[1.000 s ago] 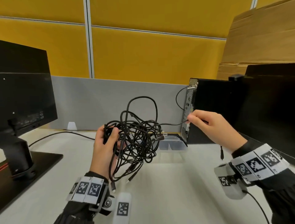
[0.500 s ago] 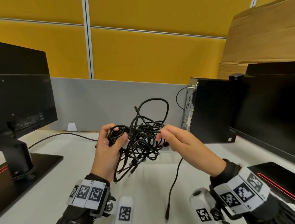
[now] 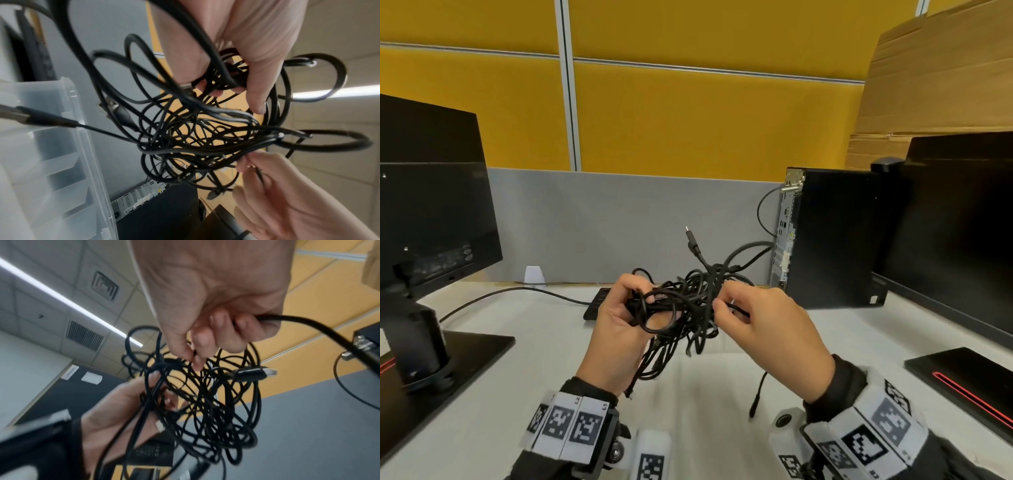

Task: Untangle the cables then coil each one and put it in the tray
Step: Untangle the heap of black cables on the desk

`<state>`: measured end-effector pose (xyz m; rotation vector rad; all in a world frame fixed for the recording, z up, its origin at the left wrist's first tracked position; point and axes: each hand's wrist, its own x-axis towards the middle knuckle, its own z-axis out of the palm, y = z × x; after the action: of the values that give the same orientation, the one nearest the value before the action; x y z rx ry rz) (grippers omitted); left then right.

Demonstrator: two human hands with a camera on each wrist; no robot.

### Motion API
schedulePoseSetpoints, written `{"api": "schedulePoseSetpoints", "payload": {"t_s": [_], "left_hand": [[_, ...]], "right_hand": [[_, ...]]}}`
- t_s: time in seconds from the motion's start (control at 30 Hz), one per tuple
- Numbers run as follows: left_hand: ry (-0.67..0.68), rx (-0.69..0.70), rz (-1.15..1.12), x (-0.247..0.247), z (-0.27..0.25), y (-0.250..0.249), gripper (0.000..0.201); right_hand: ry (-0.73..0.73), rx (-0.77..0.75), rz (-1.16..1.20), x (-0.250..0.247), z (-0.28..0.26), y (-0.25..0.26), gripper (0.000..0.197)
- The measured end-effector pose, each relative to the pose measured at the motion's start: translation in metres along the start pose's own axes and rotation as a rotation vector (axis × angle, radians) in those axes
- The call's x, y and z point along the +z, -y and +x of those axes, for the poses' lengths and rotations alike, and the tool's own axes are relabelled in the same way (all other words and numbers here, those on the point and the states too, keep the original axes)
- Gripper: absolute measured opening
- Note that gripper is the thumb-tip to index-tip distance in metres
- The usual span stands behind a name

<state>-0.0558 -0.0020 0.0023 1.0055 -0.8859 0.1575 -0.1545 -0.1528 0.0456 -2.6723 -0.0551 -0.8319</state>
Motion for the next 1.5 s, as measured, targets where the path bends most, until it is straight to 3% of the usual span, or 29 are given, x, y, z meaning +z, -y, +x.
{"api": "schedulePoseSetpoints", "payload": {"t_s": [0.13,0.23,0.37,0.47,0.57,0.6,0.63,0.7,0.8,0.87,0.9,0.97,1.03,1.13,1.2,1.33,1.4,1.5], "left_hand": [[0.081,0.054,0.091,0.006,-0.003,-0.008,0.029],[0.129,0.091,0.184,0.008,-0.004,-0.011,0.028],[0.226,0.16,0.419,0.011,-0.007,-0.013,0.027],[0.354,0.064,0.438,0.01,-0.007,-0.017,0.033],[0.551,-0.095,0.348,0.01,-0.008,-0.02,0.046],[0.557,-0.116,0.315,0.011,-0.009,-0.02,0.049],[0.501,-0.117,0.281,0.012,-0.008,-0.018,0.05],[0.241,-0.091,0.232,0.012,-0.006,-0.014,0.043],[-0.163,0.022,0.444,0.004,-0.002,-0.008,0.035],[-0.305,-0.058,0.518,-0.002,0.0,-0.006,0.047],[-0.328,-0.164,0.496,-0.005,0.001,-0.003,0.055],[-0.271,-0.489,0.369,-0.009,0.003,0.002,0.072],[-0.13,-0.776,0.124,-0.01,0.002,0.006,0.086],[0.073,-0.926,-0.245,-0.006,-0.003,0.004,0.073],[0.082,-0.865,-0.335,-0.003,-0.004,0.003,0.077],[0.001,-0.627,-0.303,-0.005,-0.002,0.005,0.098],[-0.023,-0.552,-0.315,-0.006,-0.002,0.006,0.098],[-0.017,-0.48,-0.33,-0.005,-0.003,0.004,0.1]], "right_hand": [[-0.016,0.022,0.147,0.011,0.002,-0.005,0.015],[0.081,0.114,0.612,0.013,0.008,-0.007,0.018],[0.363,0.345,1.177,0.009,0.005,-0.014,0.014],[0.458,0.316,1.347,0.011,0.005,-0.023,0.04],[0.408,0.301,1.358,0.016,0.009,-0.034,0.049],[0.393,0.307,1.352,0.016,0.009,-0.036,0.053],[0.372,0.305,1.339,0.017,0.01,-0.038,0.057],[0.322,0.319,1.342,0.022,0.012,-0.042,0.056],[0.289,0.331,1.357,0.029,0.017,-0.045,0.043],[0.278,0.31,1.374,0.029,0.017,-0.049,0.021],[0.282,0.27,1.398,0.028,0.015,-0.049,0.023],[0.268,0.18,1.419,0.027,0.016,-0.05,0.027],[0.23,0.069,1.351,0.03,0.021,-0.046,0.019],[0.243,-0.016,1.197,0.038,0.021,-0.043,0.023],[0.294,-0.027,1.155,0.036,0.017,-0.045,0.034],[0.278,-0.074,1.091,0.029,0.018,-0.041,0.007],[0.146,-0.161,0.976,0.031,0.016,-0.041,0.008],[-0.119,-0.363,0.585,0.03,0.007,-0.042,0.01]]}}
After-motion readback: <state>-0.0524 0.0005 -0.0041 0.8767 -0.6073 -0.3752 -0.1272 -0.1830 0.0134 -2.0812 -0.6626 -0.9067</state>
